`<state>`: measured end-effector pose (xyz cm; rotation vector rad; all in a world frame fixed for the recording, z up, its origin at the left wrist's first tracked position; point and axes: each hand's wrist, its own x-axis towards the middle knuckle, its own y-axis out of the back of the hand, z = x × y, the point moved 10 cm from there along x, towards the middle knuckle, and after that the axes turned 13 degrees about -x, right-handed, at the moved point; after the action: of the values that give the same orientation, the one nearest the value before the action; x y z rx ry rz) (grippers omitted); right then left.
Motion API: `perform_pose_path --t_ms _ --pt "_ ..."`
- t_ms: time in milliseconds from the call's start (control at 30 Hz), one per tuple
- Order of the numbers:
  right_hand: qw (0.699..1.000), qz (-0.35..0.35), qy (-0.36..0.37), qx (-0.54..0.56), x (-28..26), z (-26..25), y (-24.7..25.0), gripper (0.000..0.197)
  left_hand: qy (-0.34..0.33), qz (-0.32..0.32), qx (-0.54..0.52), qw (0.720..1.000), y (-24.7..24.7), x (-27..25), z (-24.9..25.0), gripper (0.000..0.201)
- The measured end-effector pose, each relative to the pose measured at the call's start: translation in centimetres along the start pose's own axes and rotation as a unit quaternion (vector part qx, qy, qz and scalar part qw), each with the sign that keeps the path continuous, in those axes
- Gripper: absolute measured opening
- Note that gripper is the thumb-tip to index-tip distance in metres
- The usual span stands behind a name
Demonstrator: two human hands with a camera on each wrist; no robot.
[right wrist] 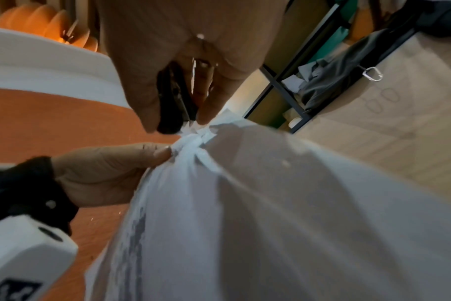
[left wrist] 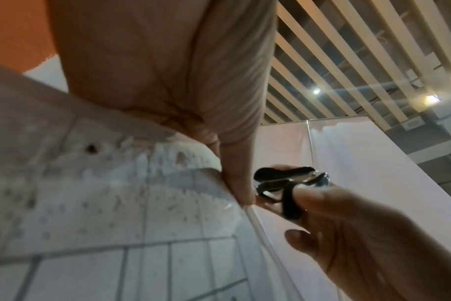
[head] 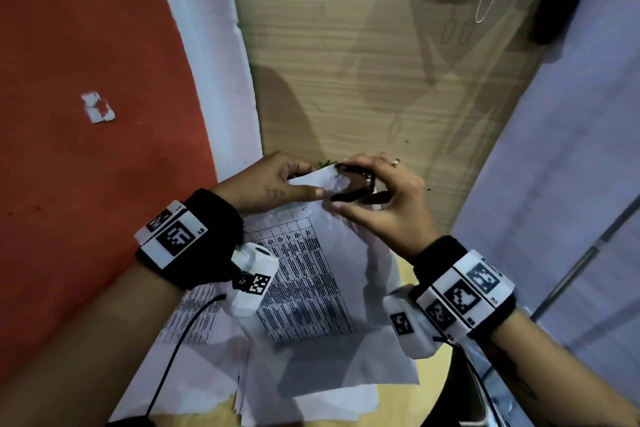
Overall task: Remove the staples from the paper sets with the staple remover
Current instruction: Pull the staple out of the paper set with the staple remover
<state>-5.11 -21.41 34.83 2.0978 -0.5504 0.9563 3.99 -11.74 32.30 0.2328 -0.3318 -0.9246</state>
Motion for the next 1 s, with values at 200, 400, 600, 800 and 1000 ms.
perform_pose_path --t_ms 200,400,600,800,1000 --pt "0.947 0.035 -0.193 0.256 -1.5 2.9 0.2 0.025 -0.004 -0.001 -0.026 1.000 -0.1 -0.2 0.0 0.012" --pt "0.990 0.001 -0.138 0.008 -1.7 0.9 -1.7 0.011 0.000 -0.023 -0.051 0.998 -1.2 -0.2 0.4 0.015" --pt "0.995 0.029 -0.067 -0.074 -1.1 -0.5 -1.1 0.013 0.003 -0.003 -0.097 0.995 -1.2 -0.3 -0.1 0.023" --pt "0.994 0.031 -0.063 -0.089 -1.0 -0.2 -0.9 0.014 -0.012 0.021 -0.094 0.995 -1.4 0.0 -0.2 0.012" --pt "0.994 0.047 -0.062 -0.082 -1.0 -0.2 -0.6 0.012 -0.023 0.067 -0.091 0.993 -0.7 0.0 0.0 0.020"
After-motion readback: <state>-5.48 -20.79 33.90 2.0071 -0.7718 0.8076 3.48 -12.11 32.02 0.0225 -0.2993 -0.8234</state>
